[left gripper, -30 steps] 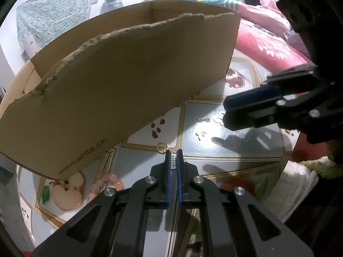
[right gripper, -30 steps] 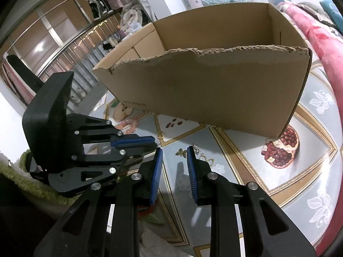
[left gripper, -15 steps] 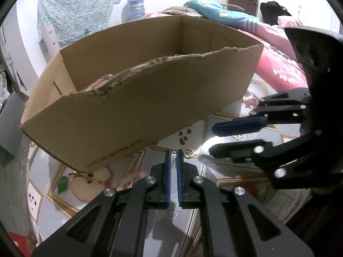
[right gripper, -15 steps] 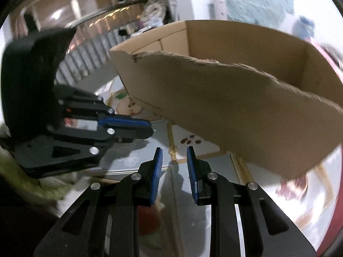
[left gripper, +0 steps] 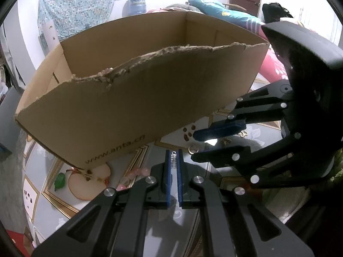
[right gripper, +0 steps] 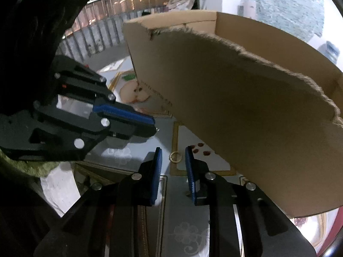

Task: Organize jewelry
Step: 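Grasp the small gold ring with the right gripper while the left gripper holds the silver charm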

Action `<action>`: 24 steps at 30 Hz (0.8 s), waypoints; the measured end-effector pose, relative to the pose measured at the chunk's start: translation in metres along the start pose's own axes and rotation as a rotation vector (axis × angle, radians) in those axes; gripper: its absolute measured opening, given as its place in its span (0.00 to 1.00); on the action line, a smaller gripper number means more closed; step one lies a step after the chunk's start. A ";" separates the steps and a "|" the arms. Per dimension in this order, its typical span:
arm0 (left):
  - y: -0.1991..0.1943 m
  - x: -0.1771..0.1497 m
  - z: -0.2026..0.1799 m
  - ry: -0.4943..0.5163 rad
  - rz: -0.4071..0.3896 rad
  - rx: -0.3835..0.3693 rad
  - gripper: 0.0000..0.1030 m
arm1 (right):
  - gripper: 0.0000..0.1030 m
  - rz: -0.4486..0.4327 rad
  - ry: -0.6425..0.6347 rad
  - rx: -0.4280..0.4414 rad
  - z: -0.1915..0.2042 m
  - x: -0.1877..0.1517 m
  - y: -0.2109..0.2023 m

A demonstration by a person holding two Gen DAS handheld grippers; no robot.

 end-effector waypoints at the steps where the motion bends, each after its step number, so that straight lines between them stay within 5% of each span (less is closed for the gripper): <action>1: 0.000 0.000 0.000 -0.001 0.000 0.000 0.04 | 0.14 0.008 -0.007 -0.002 0.001 -0.001 0.002; 24: -0.013 -0.001 0.000 -0.006 -0.029 0.009 0.04 | 0.01 -0.041 0.022 0.001 0.004 0.002 -0.016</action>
Point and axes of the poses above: each gripper's, at about its wrist camera, not at the fingertips, and y roughly the way its jaws point, z to its left, x to its top, the point moved 6 cm from there along y, roughly the way its jaws point, and after that the axes turned 4 degrees about x, right-handed, at the moved point
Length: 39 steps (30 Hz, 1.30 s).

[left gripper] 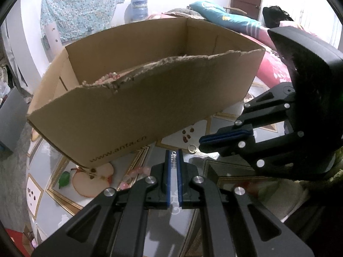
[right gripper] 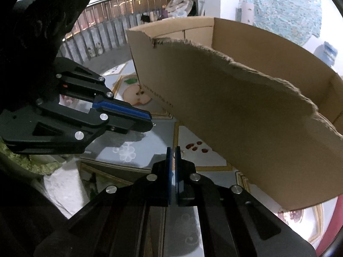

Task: Organize jewelry
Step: 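Grasp the small gold ring with the right gripper while the left gripper holds the silver charm, then carry the charm and ring over the box and open both grippers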

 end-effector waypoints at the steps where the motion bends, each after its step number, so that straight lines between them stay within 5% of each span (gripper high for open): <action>1: -0.001 0.000 -0.001 0.000 -0.001 0.002 0.04 | 0.01 -0.003 0.005 0.001 0.000 0.000 -0.001; 7: -0.003 -0.004 -0.004 0.003 -0.005 0.002 0.04 | 0.21 -0.008 -0.014 -0.003 -0.004 0.001 0.007; 15: 0.001 -0.004 -0.002 -0.002 0.000 -0.002 0.04 | 0.21 0.029 -0.061 0.013 -0.005 -0.001 0.023; 17: 0.003 -0.004 -0.001 -0.005 0.004 -0.004 0.04 | 0.08 0.031 -0.061 0.023 -0.006 -0.002 0.024; 39: -0.013 -0.002 -0.001 -0.008 -0.031 0.003 0.04 | 0.07 -0.046 -0.026 0.028 0.002 -0.002 -0.017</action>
Point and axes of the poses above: each gripper's, at about its wrist camera, not at the fingertips, and y roughly the way its jaws point, z to its left, x to its top, the point moved 6 cm from there along y, roughly the way its jaws point, and after that the axes turned 4 degrees about x, right-handed, at the moved point
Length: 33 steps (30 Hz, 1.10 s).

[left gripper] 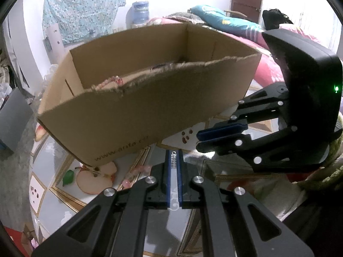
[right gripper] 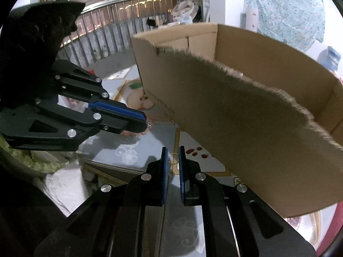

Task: Organize jewelry
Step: 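Carry the charm and ring over the box and open both grippers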

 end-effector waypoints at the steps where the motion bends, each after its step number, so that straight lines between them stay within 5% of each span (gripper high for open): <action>1: -0.004 0.002 0.000 -0.001 -0.009 -0.001 0.04 | 0.07 -0.014 0.005 0.000 0.001 0.002 -0.005; 15: -0.061 0.073 0.017 -0.033 -0.196 -0.032 0.04 | 0.08 -0.279 0.149 0.007 -0.023 0.064 -0.085; 33: 0.039 0.114 0.068 -0.130 -0.063 0.054 0.05 | 0.12 -0.102 0.407 -0.135 -0.092 0.074 -0.021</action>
Point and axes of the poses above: each gripper's, at about its wrist camera, not at the fingertips, and y roughly the way its jaws point, z to its left, x to its top, the point moved 6 cm from there along y, roughly the way its jaws point, and after that the axes turned 4 degrees about x, right-handed, at the moved point
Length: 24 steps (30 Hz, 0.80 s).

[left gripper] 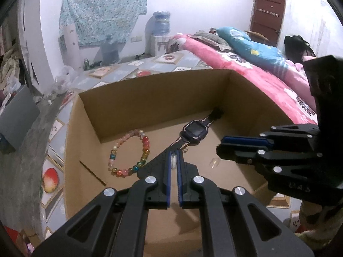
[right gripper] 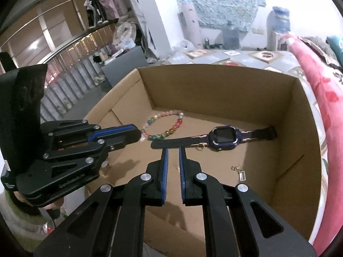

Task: Organize jewelry
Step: 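Carry the charm and ring over the box and open both grippers, then move both open grippers back over the small gold charms on the table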

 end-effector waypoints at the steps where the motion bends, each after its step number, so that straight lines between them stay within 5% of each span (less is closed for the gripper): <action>1: 0.002 0.000 0.001 -0.002 0.004 0.005 0.05 | 0.14 0.000 0.001 -0.002 -0.001 0.000 0.001; 24: -0.062 -0.022 -0.008 -0.043 -0.082 0.035 0.31 | 0.38 -0.148 -0.055 0.056 0.027 -0.004 -0.053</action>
Point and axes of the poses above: each gripper's, at about its wrist camera, not at the fingertips, and y roughly the way its jaws point, z to its left, x to its top, the point moved 6 cm from there along y, roughly the way its jaws point, and after that the axes turned 4 degrees about x, right-handed, at the moved point
